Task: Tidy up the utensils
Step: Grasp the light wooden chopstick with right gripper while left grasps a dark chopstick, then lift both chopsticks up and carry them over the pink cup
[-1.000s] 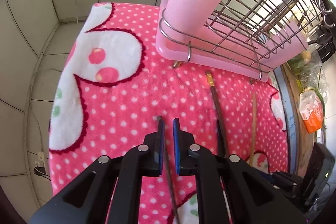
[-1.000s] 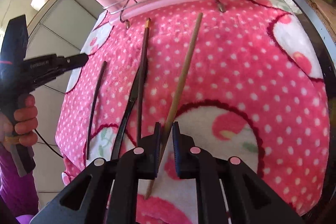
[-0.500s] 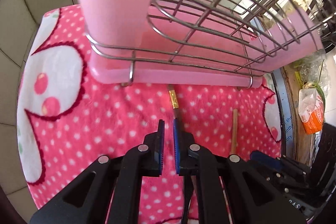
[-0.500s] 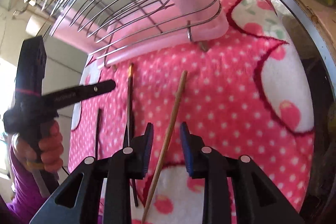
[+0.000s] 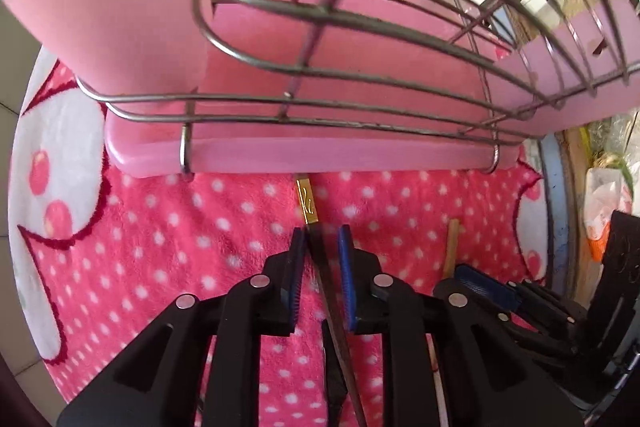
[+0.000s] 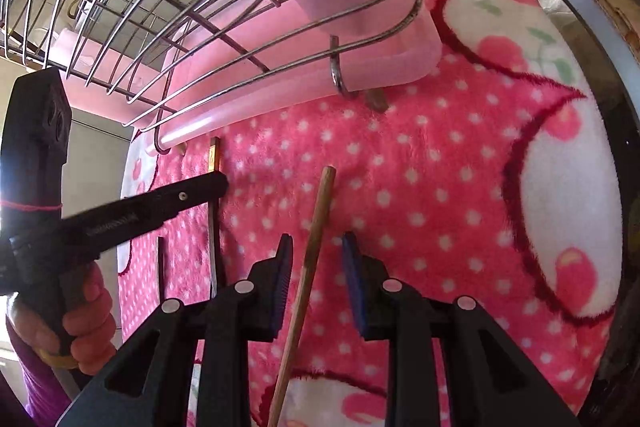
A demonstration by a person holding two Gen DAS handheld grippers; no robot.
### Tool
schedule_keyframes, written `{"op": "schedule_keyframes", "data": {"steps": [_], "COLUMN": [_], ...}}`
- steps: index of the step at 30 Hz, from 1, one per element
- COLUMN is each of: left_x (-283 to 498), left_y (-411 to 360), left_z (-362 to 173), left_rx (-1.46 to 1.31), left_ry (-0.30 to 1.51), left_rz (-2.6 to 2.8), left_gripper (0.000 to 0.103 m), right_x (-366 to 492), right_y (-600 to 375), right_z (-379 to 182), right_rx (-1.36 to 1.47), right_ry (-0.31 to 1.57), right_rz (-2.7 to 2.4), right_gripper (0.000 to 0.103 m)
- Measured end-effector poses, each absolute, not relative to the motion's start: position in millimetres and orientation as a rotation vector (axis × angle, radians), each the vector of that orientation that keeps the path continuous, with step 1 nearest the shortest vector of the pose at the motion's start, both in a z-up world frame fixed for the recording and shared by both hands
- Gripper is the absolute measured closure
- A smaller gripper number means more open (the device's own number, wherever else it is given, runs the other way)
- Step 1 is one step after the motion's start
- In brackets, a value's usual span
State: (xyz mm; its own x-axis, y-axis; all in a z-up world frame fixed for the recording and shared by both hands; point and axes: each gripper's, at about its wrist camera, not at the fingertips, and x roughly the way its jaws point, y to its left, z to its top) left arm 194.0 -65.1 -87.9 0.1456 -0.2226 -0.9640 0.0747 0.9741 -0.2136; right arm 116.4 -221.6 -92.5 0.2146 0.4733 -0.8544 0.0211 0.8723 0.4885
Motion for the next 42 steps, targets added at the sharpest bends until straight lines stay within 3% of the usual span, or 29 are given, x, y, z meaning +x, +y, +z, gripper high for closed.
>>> {"op": "schedule_keyframes", "data": {"steps": [2, 6, 8, 14, 29, 36, 42], "left_x": [194, 192, 189, 152, 65, 77, 102], "left_y": [-73, -84, -85, -71, -3, 22, 30], "left_z": [-89, -87, -86, -58, 60, 137, 169], "left_rx": [-0.109, -0.088, -0.075, -0.112, -0.291, -0.342, -0.397], "left_ry": [1.393, 1.352, 1.331, 1.236, 0.809, 0.523, 0.337], "left_rz": [-0.206, -0.208, -0.204, -0.260, -0.344, -0.350, -0.333], "left_gripper": [0.084, 0.084, 0.093, 0.096, 0.098, 0.098, 0.098], "right_x": [117, 116, 113, 98, 42, 44, 53], "right_y": [-222, -223, -224, -232, -251, -260, -270], "right_z": [-94, -96, -98, -80, 43, 122, 179], "right_rx": [0.446, 0.423, 0.438, 0.475, 0.397, 0.359, 0.339], "right_ry": [1.319, 1.287, 1.278, 1.194, 0.818, 0.598, 0.409], "right_rz": [0.332, 0.332, 0.338, 0.357, 0.392, 0.366, 0.333], "right_gripper": [0.079, 0.093, 0.093, 0.095, 0.097, 0.097, 0.097]}}
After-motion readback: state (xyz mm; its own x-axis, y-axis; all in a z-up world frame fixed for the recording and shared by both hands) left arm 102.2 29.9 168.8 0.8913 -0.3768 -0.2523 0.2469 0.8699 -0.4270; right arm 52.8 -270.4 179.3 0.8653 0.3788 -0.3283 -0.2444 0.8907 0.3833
